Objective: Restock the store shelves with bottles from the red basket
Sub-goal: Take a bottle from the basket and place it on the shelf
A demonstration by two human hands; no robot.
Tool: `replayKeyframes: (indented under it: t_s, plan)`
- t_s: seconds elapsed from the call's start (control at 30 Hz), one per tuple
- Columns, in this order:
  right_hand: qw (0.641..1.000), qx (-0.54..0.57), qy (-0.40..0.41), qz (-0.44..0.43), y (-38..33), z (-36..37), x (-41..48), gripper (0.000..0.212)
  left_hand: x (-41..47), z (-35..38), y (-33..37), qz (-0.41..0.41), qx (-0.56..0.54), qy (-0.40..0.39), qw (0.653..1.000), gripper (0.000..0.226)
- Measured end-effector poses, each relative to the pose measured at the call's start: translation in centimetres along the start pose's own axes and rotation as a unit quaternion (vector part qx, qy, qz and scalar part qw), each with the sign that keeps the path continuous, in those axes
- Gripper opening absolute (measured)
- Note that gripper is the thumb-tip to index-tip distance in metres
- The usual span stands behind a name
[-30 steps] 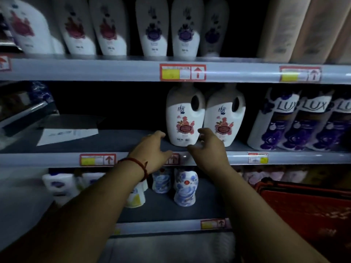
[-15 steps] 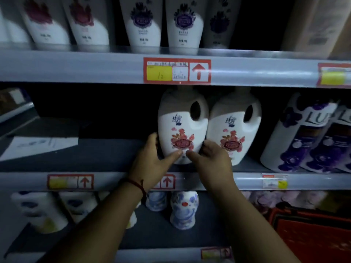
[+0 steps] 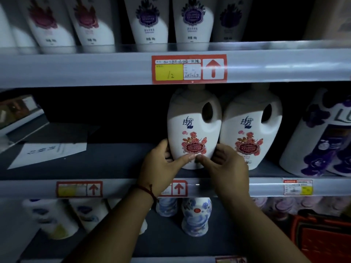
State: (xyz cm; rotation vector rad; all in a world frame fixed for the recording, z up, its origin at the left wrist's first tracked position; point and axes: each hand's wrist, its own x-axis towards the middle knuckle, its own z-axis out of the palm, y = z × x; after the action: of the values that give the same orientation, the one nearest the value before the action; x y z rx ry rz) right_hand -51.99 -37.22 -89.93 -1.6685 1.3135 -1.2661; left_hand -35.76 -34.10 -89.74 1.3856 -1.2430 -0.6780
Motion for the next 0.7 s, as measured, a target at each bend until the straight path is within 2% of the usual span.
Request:
replayKeyframes:
  t_s: [0.1,0.4,0.6,0.7]
  plan:
    - [1.0,0.003,0.01,0.002,0.0,0.2,-0.1,0.039,0.0,0.0,0.1,0.005,-0.006,-0.004,1.0,0.052]
    - [1.0,0.02,-0.001,-0.005,-0.1,0.0,-0.2,0.037,0.0,0.2,0.0,0.002,-0.003,-0.005,1.0,0.053]
    - [0.998,0.06,-0.016,0.015,-0.1,-1.9,-0.6,0.043,-0.6,0.2,0.6,-0.015,0.109,0.01,0.994,0.067]
    - [0.999,0.047,0.021,0.015,-0.2,-4.0,-1.2,0.04,-1.8,0.5,1.5,-0.003,0.158,0.048,0.986,0.053]
